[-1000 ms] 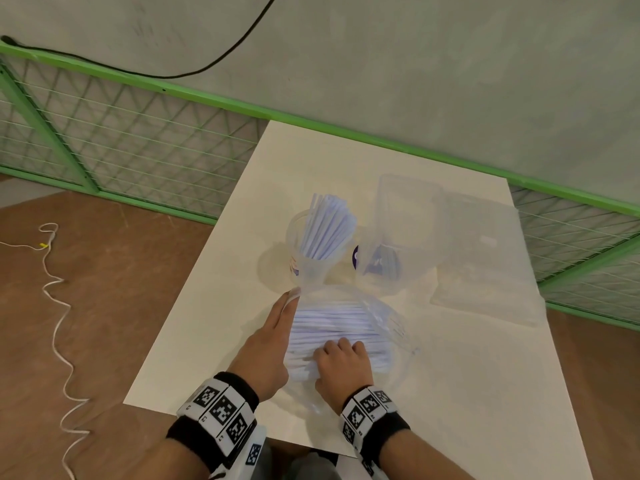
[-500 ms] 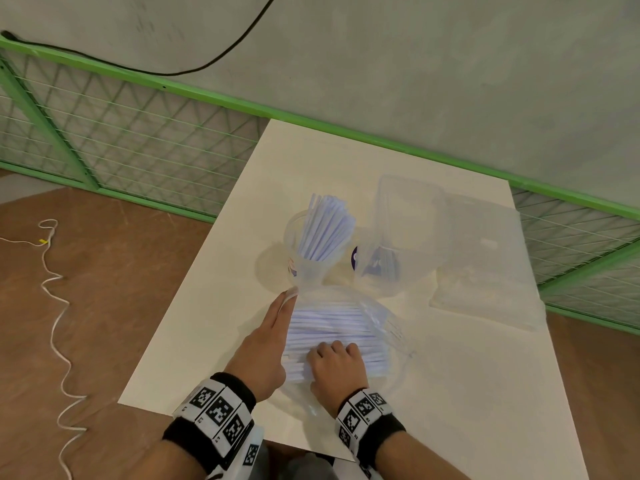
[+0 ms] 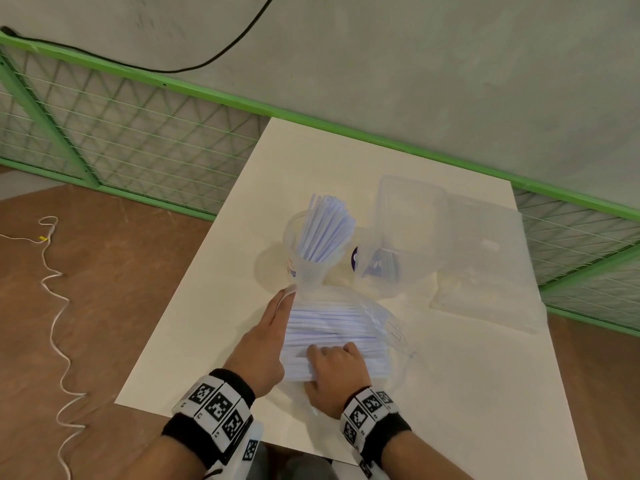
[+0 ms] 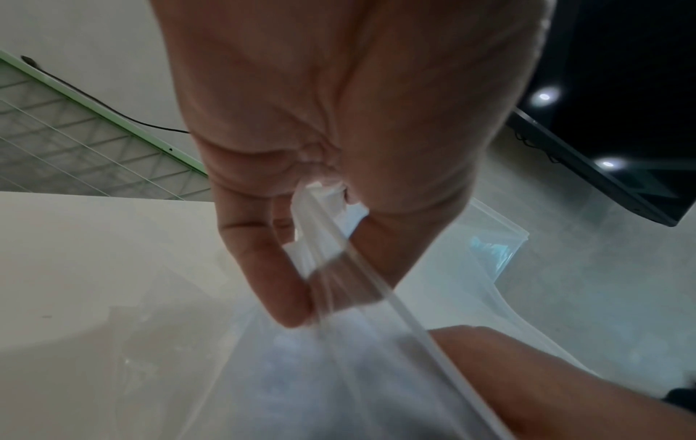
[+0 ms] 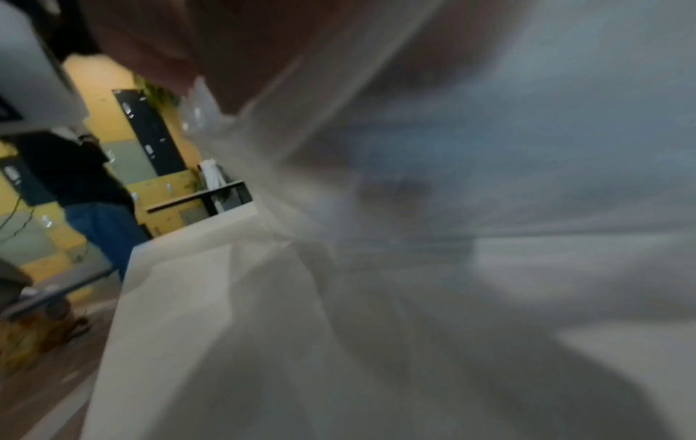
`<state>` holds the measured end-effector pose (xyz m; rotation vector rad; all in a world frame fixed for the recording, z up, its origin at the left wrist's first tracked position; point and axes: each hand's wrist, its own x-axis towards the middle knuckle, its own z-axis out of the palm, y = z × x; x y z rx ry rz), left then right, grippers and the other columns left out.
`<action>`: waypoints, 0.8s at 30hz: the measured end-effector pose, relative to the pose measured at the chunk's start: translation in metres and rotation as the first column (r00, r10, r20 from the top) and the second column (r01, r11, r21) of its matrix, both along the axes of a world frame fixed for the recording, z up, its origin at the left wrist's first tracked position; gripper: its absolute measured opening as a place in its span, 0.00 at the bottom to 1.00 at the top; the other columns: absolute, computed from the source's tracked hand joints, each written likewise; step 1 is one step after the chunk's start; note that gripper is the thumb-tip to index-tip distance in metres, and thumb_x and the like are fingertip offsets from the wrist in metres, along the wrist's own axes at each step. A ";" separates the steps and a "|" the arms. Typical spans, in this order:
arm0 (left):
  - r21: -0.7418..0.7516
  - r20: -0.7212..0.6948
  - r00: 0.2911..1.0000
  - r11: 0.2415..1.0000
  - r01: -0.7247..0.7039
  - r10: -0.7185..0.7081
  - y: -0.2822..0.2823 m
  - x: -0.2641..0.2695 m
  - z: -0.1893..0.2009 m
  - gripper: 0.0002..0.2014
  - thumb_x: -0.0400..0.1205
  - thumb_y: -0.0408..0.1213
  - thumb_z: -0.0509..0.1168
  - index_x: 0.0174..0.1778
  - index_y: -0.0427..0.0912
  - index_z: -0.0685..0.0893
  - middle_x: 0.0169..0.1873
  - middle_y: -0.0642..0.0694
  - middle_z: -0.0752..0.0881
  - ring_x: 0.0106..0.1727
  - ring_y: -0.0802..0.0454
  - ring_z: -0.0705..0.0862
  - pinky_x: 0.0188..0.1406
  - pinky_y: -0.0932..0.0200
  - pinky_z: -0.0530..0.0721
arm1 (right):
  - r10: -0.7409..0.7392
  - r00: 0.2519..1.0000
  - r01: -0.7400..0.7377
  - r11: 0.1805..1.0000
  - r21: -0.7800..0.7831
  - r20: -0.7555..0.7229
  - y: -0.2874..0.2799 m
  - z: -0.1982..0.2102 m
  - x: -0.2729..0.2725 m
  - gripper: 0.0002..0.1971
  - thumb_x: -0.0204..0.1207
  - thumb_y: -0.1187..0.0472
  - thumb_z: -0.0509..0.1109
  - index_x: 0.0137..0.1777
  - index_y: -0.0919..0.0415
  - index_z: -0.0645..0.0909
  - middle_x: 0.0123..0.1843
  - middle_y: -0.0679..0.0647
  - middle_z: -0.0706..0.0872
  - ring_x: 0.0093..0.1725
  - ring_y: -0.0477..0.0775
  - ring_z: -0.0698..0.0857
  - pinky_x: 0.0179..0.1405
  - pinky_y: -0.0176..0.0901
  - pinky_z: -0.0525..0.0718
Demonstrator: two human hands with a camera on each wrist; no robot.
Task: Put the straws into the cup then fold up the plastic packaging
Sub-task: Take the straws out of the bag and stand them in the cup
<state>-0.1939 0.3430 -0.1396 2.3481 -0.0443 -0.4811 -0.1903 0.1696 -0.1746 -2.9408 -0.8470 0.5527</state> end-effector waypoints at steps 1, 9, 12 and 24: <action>-0.007 0.002 1.000 1.000 -0.001 0.001 0.000 0.000 -0.001 0.57 0.68 0.16 0.61 0.83 0.60 0.36 0.82 0.68 0.37 0.55 0.46 0.83 0.45 0.52 0.87 | -0.012 1.000 0.012 0.998 0.066 0.002 -0.004 0.000 0.001 0.16 0.75 0.49 0.58 0.59 0.56 0.72 0.49 0.53 0.87 0.47 0.60 0.84 0.60 0.54 0.74; -0.054 0.011 0.999 0.998 -0.036 0.037 0.003 0.001 -0.002 0.57 0.68 0.14 0.59 0.84 0.62 0.38 0.82 0.68 0.38 0.68 0.47 0.79 0.52 0.54 0.86 | -0.442 0.877 0.436 0.566 0.700 -0.188 -0.025 0.044 0.007 0.17 0.74 0.42 0.65 0.33 0.54 0.75 0.27 0.51 0.80 0.29 0.49 0.80 0.31 0.39 0.75; -0.038 0.014 0.999 0.999 -0.032 0.033 0.002 0.002 -0.001 0.57 0.67 0.14 0.59 0.84 0.61 0.38 0.83 0.68 0.39 0.59 0.45 0.83 0.47 0.53 0.87 | -0.471 0.714 0.669 0.239 0.704 -0.518 -0.025 0.062 0.002 0.15 0.75 0.56 0.75 0.28 0.56 0.79 0.28 0.50 0.82 0.31 0.49 0.81 0.35 0.39 0.80; -0.048 0.043 0.999 0.999 -0.018 0.020 -0.001 0.001 0.003 0.55 0.69 0.15 0.61 0.85 0.56 0.41 0.83 0.67 0.41 0.67 0.49 0.78 0.46 0.65 0.80 | -0.482 0.763 0.633 0.426 0.646 -0.430 -0.049 0.050 -0.003 0.17 0.68 0.60 0.74 0.24 0.62 0.69 0.22 0.47 0.72 0.23 0.43 0.71 0.27 0.33 0.71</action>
